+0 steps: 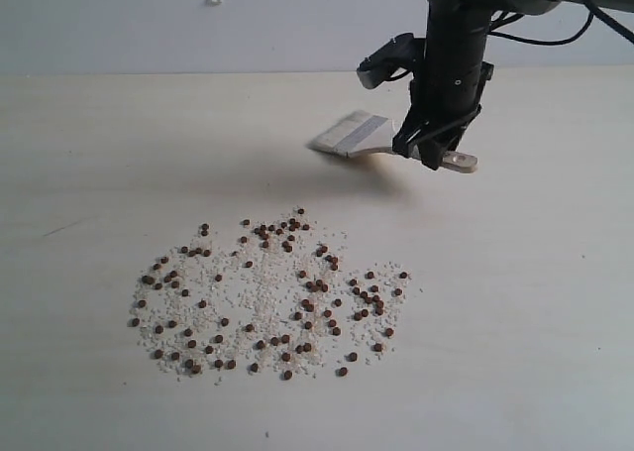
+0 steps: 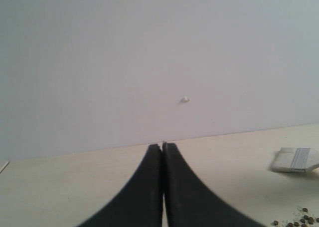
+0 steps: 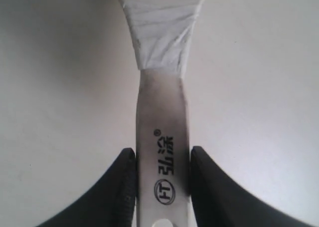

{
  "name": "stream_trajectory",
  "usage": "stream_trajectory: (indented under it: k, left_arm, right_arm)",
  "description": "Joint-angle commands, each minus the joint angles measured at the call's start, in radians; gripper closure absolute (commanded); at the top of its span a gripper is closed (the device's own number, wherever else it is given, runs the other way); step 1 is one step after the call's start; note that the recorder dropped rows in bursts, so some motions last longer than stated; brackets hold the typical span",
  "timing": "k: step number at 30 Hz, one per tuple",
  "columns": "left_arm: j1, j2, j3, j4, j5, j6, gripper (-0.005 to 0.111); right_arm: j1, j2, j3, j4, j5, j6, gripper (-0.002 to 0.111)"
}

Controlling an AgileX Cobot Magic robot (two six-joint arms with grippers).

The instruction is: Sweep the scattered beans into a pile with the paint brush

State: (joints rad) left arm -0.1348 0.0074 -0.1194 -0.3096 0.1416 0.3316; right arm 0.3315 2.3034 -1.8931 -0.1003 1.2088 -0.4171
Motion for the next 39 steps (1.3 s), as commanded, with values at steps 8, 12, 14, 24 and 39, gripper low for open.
stream_trajectory:
  k: [8,12,14,24,39]
  left_arm:
    - [-0.007,-0.002,0.003,-0.008,-0.002,0.002,0.107]
    - [-0.007,-0.002,0.003,-0.008,-0.002,0.002,0.107]
    - [-0.007,-0.002,0.003,-0.035,-0.002,0.003,0.107]
    - [-0.007,0.081,0.003,-0.215,-0.380,-0.087,0.107]
    - [-0.007,1.190,-0.431,1.100,-1.087,-0.731,0.107]
  right_arm:
    - [0.000,-0.162,0.001,-0.014,0.012,0.057,0.108]
    - [0.000,-0.171,0.001,0.000,0.012,0.077,0.108]
    - [0.000,-0.171,0.001,-0.007,0.012,0.109,0.108]
    - [0.000,-0.175,0.001,-0.012,0.012,0.114,0.108]
    - [0.000,-0.175,0.001,-0.012,0.012,0.136,0.108]
